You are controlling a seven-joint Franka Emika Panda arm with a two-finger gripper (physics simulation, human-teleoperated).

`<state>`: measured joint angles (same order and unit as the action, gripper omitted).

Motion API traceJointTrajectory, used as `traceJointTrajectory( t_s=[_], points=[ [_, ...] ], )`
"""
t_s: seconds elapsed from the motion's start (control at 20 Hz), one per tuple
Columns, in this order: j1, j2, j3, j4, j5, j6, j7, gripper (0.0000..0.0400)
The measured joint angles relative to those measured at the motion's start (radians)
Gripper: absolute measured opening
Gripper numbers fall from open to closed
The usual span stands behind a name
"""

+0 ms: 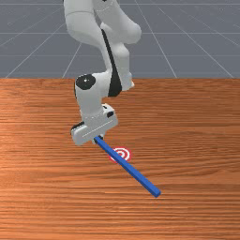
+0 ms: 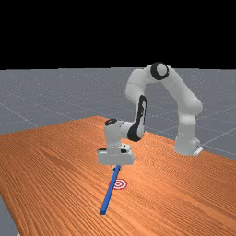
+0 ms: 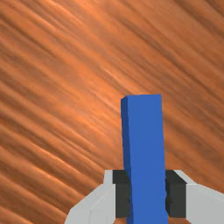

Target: Pull the pivot to the target area

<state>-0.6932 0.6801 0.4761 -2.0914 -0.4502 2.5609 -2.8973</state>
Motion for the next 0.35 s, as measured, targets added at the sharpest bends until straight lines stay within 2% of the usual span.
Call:
traceJointTrajectory(
  t_s=[0.35],
  points=[
    [0.069,-0.023,-0.034,-0.019,-0.032,0.02,0.049,0.0097]
  ],
)
